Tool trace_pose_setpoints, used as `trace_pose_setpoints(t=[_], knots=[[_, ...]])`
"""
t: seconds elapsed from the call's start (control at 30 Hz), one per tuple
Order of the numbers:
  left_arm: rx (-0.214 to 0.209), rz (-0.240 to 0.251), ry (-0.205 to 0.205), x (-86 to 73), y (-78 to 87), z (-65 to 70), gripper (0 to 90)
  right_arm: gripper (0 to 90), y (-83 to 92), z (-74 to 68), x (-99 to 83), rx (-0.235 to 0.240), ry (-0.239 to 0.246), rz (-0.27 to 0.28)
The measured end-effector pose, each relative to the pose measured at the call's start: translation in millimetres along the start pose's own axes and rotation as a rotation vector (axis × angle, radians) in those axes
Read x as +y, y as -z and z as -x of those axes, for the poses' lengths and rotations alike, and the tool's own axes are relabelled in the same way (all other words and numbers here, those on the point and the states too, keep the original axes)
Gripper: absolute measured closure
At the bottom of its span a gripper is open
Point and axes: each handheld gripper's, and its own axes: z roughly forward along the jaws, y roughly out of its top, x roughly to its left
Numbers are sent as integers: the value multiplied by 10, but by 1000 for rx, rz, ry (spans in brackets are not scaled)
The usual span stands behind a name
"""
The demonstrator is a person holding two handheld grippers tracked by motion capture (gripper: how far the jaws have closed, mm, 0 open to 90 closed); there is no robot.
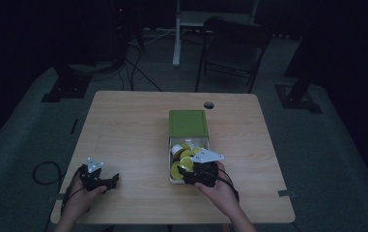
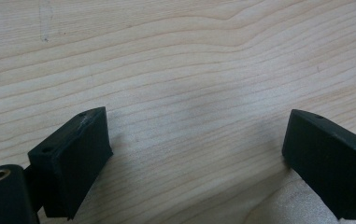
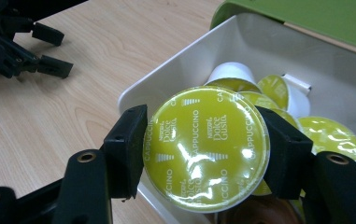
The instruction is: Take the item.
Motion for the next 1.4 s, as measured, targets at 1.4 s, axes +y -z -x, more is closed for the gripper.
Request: trace_pose_setpoints(t=[1.4], knots=[[0, 0, 0, 0, 0, 0, 80, 398, 525, 596, -62, -165, -72, 78]])
